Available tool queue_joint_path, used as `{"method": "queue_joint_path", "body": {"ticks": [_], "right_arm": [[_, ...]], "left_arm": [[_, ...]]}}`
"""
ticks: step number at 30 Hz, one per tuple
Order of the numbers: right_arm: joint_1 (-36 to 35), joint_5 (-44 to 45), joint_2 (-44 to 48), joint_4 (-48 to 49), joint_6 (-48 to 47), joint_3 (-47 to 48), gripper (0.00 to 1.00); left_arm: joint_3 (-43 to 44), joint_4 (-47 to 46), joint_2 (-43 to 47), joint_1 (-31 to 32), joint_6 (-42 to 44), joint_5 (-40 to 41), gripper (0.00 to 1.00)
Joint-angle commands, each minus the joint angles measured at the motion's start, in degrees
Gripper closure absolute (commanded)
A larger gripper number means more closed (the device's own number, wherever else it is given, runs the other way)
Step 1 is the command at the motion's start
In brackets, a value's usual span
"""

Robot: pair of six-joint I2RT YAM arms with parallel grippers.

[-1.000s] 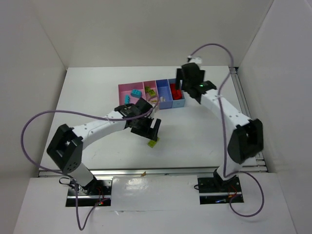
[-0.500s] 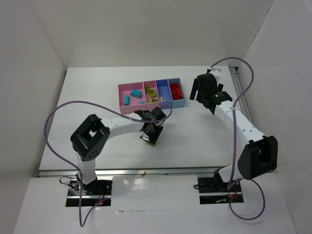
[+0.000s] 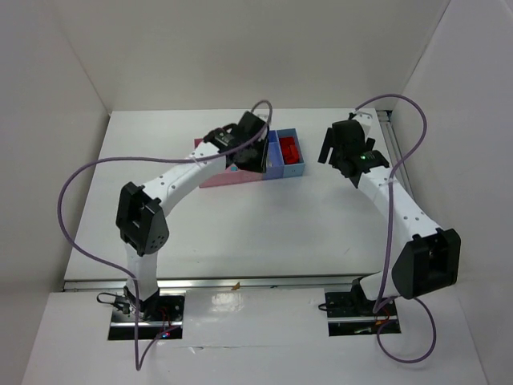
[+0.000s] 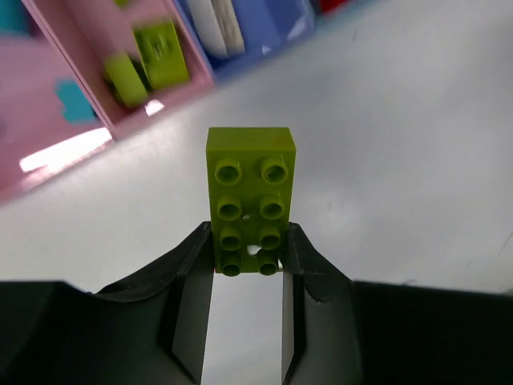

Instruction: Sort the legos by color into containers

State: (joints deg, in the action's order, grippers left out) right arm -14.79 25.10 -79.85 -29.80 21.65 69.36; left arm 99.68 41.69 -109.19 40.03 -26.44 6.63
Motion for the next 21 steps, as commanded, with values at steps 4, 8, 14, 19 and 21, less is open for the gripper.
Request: {"method": "queue_joint_path", "body": {"ticks": [4,8,14,19,21], "right_arm": [[1.4,2.6,3.8,-3.5,0.5,0.4,0.10],[2.0,2.6,5.1,-4.2,0.5,0.4,0.10],[2.6,3.1,6.7,-5.0,0.5,-0.1,0.10],[2.6,3.1,6.7,-6.2,0.5,-0.1,0.10],[2.6,3.1,6.7,-6.2,0.5,-0.1,0.10]], "left_arm": [[16.8,0.5,-10.8,-5.4,-1.8,0.7,0.93],[24.9,-0.1,-18.5,-8.3,-2.3,-0.5,0.93],[26.1,-1.6,-22.5,-10.3,-3.4,-1.2,0.74],[23.7,-3.6,-22.4,-10.3,-2.2,-1.1,0.54],[22.5,-4.2,-21.5,-10.3,-1.7,-1.1,0.30]]}}
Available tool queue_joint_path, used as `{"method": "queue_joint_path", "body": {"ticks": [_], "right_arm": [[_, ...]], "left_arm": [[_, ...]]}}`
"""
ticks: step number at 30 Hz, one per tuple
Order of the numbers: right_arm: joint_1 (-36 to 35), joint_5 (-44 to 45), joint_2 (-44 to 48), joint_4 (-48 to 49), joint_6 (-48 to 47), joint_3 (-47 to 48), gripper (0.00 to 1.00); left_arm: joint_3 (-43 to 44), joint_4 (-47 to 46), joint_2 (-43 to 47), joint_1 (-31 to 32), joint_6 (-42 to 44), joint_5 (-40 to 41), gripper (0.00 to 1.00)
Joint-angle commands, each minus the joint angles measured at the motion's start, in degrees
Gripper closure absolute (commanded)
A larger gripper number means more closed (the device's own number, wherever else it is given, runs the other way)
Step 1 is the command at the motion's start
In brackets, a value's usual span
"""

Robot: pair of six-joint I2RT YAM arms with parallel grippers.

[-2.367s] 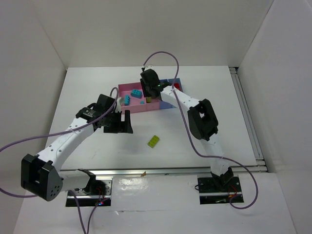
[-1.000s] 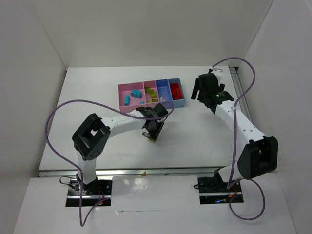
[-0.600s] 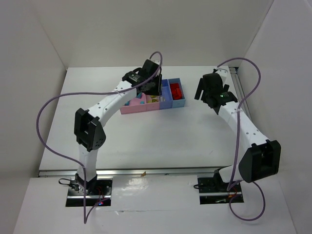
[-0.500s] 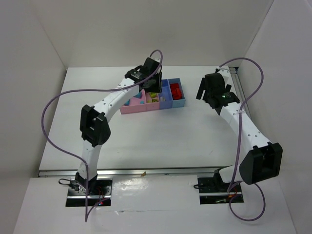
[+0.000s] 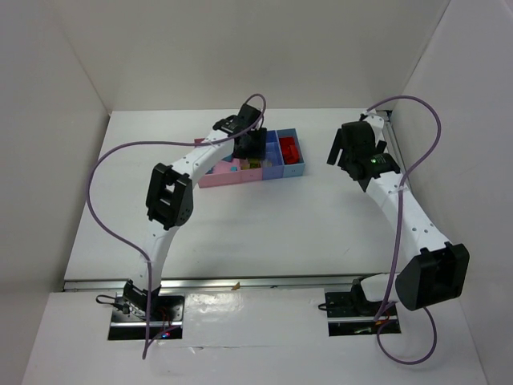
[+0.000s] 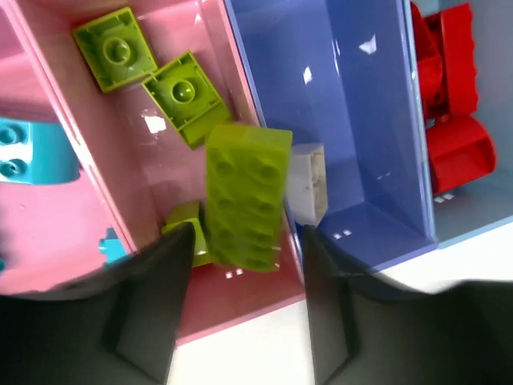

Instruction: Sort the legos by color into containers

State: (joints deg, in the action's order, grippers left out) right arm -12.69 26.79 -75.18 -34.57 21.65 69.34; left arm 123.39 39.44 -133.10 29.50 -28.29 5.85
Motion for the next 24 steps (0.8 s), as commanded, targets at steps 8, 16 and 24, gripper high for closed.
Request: {"method": "queue_joint_path", "body": {"ticks": [8,16,24], "right_arm": [[1.1,0.9,0.3,-1.5,3.6,0.4,0.00],[2.8,6.8,-3.2,-4.9,9.0,2.7,0.00],[3.4,4.8,-1.7,-2.8,10.3,-0.6,0.00]], "left_arm": [[-2.4,-1.9,8.3,0.2,0.7,-0.3,0.01],[-4.1,-2.5,22.2,0.2,3.2,-1.9,0.01],[-12.5,-3.9,34.1,0.2,3.8,-1.1,0.01]]}}
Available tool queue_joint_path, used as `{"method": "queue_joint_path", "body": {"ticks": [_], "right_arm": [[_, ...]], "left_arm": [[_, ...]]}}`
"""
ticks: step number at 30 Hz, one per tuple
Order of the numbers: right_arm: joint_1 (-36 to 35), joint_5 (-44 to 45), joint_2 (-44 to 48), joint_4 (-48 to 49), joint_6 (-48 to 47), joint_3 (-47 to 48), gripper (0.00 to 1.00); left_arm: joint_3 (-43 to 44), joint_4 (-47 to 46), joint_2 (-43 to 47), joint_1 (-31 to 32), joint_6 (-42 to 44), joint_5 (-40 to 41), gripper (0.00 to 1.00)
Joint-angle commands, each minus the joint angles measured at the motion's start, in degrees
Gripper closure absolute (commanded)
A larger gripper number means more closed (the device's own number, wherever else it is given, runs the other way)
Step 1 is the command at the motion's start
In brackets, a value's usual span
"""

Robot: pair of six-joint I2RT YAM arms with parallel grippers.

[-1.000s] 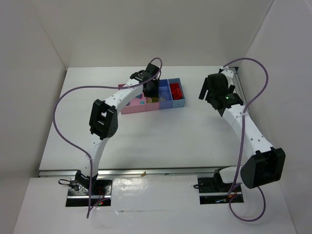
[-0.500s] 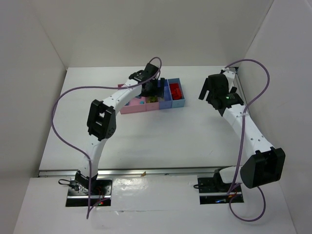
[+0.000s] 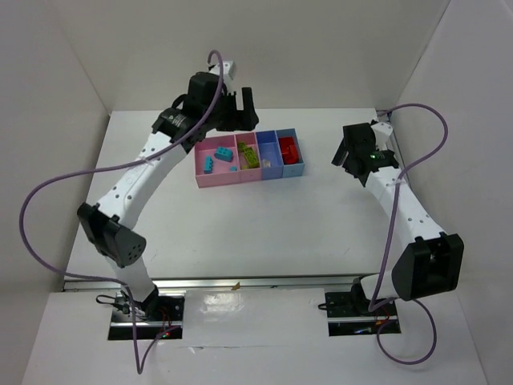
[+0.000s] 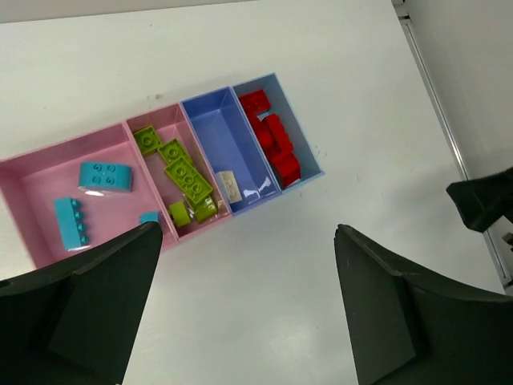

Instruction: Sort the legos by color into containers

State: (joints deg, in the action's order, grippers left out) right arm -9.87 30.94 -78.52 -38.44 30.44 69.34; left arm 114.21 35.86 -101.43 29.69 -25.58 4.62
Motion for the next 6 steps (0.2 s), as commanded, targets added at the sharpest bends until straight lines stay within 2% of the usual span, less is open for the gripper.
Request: {"method": "queue_joint_path", "body": {"ticks": [1,6], "right_arm": [[0.6,-0.1,1.6,1.1,1.5,-1.2,0.00],[1.1,-1.7,4.4,4.9,1.5,-3.7,0.00]], "left_arm": [[-5.5,-1.1,3.5,0.0,1.1,0.7,0.01],[-9.1,-2.4,8.1,0.0,1.1,1.4,0.01]]}}
